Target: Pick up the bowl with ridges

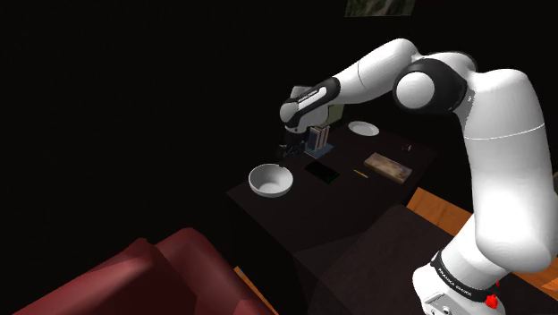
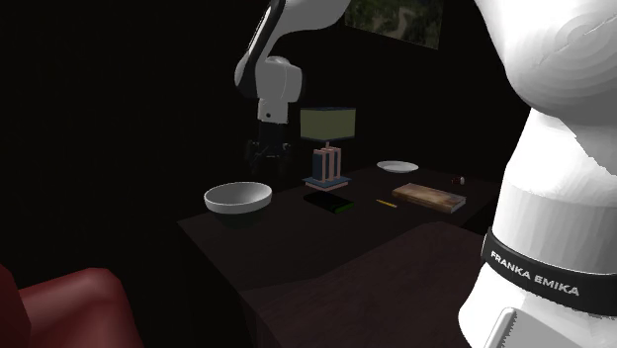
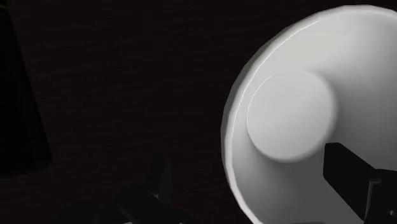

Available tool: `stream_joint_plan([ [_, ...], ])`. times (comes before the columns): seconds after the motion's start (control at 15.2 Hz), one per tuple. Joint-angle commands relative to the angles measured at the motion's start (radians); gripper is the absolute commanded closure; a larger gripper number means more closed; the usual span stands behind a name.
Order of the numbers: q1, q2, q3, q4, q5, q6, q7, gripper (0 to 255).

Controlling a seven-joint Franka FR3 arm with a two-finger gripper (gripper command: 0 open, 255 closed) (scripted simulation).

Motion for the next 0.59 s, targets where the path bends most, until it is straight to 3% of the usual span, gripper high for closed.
stream_joint_plan([
  [0.0, -0.003, 0.048, 0.005, 0.056, 0.004, -0.006, -0.001, 0],
  [0.53, -0.008, 0.120, 0.014, 0.067, 0.015, 0.055, -0.017, 0],
])
